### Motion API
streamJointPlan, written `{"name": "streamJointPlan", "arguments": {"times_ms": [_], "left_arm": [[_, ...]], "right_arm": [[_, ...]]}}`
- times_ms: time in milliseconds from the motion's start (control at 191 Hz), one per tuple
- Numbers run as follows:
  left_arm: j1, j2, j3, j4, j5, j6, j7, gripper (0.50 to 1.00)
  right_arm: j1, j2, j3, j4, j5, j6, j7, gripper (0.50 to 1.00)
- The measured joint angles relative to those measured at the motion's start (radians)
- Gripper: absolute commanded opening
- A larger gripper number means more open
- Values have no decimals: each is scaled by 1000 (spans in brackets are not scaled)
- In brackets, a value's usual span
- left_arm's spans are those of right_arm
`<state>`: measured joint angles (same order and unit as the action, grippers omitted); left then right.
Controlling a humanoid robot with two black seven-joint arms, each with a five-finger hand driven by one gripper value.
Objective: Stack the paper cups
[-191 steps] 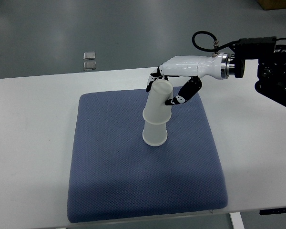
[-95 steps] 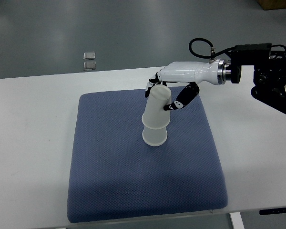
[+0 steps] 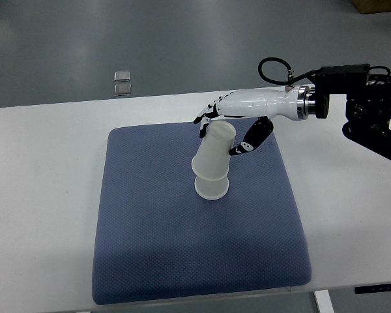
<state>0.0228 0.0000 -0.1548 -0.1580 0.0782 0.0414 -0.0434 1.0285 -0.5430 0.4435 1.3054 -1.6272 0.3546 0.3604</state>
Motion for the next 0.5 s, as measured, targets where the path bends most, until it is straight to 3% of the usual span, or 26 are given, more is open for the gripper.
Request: {"name": "streamJointPlan", "arguments": {"times_ms": [498], "left_arm": [[0,0,0,0,0,0,0,1000]], "right_arm": [[-1,9,18,-49,128,-13,-11,899]]}}
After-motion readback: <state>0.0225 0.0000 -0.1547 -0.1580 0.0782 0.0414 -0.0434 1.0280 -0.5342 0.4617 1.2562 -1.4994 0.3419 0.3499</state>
